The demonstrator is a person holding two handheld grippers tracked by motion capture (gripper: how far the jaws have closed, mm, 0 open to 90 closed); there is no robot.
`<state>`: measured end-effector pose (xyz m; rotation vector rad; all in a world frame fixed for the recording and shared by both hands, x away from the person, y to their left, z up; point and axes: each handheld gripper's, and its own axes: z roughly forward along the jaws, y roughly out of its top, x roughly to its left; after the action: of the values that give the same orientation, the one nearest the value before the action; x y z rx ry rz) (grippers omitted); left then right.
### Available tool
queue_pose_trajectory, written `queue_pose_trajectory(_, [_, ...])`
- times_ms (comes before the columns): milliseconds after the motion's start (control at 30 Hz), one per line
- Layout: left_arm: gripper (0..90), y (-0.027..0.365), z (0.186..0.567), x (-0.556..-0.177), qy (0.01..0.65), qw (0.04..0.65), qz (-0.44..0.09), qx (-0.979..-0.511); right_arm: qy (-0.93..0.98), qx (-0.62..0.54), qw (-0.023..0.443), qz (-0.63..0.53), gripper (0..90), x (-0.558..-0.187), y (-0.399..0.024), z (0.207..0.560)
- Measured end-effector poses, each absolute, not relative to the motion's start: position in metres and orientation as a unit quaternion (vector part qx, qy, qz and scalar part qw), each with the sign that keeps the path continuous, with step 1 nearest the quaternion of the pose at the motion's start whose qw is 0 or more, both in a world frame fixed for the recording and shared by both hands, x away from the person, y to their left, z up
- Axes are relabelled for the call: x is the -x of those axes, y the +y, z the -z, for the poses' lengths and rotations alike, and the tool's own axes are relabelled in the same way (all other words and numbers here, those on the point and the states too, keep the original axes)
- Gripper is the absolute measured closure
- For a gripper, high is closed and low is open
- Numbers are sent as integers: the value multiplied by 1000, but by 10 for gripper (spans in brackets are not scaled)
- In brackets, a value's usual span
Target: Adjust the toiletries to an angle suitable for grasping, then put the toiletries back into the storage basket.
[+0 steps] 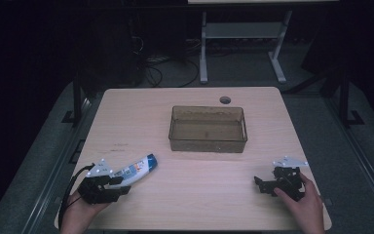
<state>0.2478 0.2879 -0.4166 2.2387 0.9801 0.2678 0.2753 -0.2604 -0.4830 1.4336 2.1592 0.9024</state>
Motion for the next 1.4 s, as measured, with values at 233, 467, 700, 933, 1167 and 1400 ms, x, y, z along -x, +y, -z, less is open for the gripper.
queue_pose_trajectory(233, [386,283,408,-256,359,338,-119,-862,771,-512,197,-323,7,-275,-260,483])
queue_pose_trajectory(467, [311,276,403,-269,343,334,-129,-869,771,-513,198,-323,7,-275,-260,483])
queue_pose_trajectory(700, [245,269,399,-280,326,328,-136,-876,771,-512,198,-323,7,-275,-261,483])
queue_pose_trajectory(933, [191,262,396,-291,312,326,-143,-881,771,-512,198,-323,7,-275,-260,483])
queue_pose_trajectory(1167, [150,255,394,-303,300,325,-141,-886,771,-512,198,-323,7,-275,-261,483])
queue_pose_trajectory(1400, [146,246,397,-315,293,313,-137,-893,771,-512,198,-323,7,-275,-261,483])
